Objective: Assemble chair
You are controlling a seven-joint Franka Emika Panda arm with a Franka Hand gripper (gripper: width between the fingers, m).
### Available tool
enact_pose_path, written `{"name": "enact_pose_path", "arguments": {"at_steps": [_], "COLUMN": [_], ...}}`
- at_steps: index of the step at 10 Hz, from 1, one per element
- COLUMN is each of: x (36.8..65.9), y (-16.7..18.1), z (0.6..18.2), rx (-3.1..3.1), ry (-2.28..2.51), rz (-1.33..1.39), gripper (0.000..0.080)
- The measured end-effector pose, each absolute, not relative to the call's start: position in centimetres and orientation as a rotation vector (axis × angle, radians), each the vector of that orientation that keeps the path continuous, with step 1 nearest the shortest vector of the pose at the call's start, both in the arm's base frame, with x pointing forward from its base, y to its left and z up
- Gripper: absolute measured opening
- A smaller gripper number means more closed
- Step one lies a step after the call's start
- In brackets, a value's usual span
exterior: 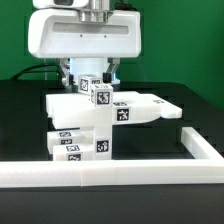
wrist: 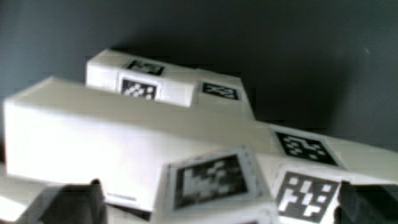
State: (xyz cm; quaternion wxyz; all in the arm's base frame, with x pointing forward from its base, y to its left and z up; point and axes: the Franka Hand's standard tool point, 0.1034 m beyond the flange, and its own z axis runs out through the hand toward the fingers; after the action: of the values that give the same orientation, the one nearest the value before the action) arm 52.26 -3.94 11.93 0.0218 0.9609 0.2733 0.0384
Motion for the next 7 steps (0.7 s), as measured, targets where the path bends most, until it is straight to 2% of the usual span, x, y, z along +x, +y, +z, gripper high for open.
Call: {"name": "enact_pose_path", "arguments": {"at_steps": [3,5,6,7], "x": [53.08,53.0,53.0,53.01], "y": [-4.01,-4.03,-4.03,-4.05], "z": [12.42,12.34,12.33,12.34], "rx": [2.908,2.909,2.913,2.924], "ry": [0.999,0.996,0.985,0.954], "rz": [0.125,0.123,0.123,0.124], "gripper": [0.0649,0.0374,0.0374,0.0284]}}
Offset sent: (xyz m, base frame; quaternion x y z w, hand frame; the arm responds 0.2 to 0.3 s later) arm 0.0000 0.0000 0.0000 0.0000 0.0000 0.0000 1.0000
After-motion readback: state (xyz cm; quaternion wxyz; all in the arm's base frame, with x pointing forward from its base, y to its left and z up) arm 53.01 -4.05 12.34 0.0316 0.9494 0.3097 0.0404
